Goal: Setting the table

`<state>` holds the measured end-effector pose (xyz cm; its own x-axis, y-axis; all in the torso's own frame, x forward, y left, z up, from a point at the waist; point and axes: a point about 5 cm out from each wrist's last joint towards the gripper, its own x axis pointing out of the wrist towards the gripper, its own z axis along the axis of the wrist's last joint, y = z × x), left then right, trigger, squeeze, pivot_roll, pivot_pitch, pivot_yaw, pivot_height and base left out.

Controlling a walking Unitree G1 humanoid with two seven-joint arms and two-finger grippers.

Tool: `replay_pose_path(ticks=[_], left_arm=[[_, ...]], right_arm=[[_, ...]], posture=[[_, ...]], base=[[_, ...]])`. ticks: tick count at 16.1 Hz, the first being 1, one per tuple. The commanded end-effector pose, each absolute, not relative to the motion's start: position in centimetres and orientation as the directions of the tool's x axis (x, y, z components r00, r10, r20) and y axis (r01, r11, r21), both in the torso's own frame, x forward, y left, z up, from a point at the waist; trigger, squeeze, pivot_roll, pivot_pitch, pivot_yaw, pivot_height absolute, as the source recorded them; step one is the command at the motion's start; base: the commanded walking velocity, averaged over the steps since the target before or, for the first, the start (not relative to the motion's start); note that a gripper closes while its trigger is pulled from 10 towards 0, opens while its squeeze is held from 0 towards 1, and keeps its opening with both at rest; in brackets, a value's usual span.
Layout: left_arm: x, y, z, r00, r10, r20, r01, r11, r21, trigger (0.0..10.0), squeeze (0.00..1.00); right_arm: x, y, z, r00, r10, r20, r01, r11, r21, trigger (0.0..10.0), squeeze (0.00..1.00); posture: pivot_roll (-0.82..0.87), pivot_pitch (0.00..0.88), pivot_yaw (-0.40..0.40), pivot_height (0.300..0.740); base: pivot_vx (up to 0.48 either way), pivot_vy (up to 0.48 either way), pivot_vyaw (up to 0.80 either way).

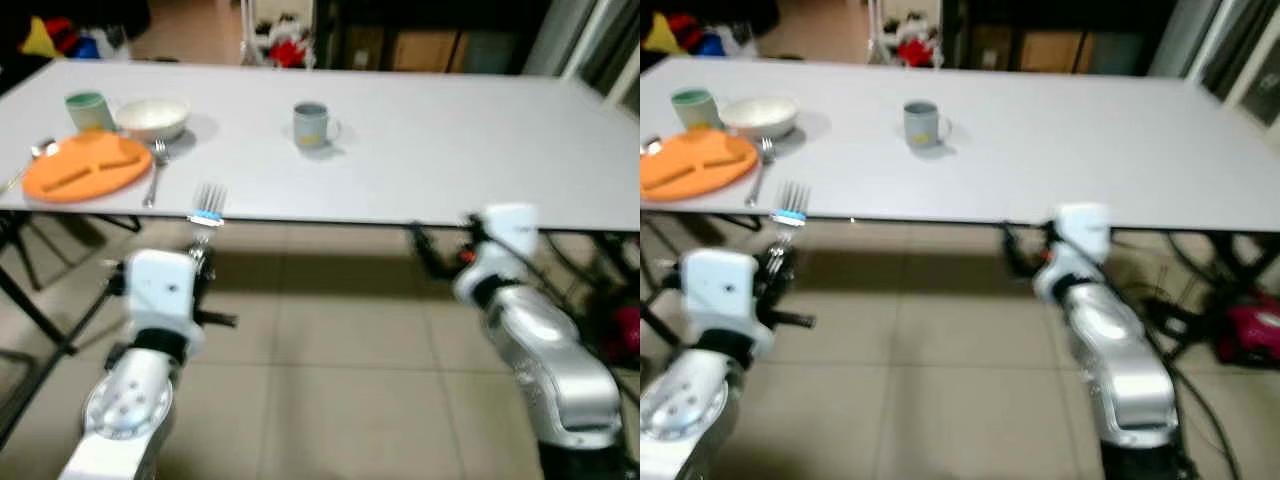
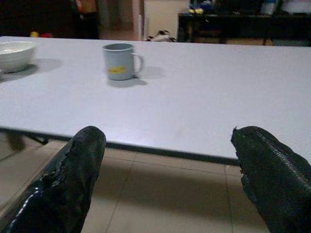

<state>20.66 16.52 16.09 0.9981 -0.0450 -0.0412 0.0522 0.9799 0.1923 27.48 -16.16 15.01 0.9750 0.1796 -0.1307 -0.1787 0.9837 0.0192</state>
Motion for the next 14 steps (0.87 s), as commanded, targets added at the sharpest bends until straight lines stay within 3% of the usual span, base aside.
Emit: replay_pose_path(ticks=[1,14], left_arm=[[20.6,17.3,16.2,0.999,-0.013,-0.035,0.020,0.977,0.212,10.0,0.00],[22.7,18.3,16.1,0.997,-0.054,-0.062,0.068,0.965,0.252,10.0,0.00]], right_arm=[[27.6,-14.8,15.5,0.965,0.240,-0.107,-0.238,0.971,0.029,10.0,0.00],[26.9,-14.2,14.8,0.947,0.284,-0.147,-0.283,0.959,0.026,10.0,0.00]], posture=[[-0.04,0.020,-0.002,0.740],[-0.05,0.026,0.025,0.740]], base=[[0.401,0.000,0.00],[0.385,0.000,0.00]])
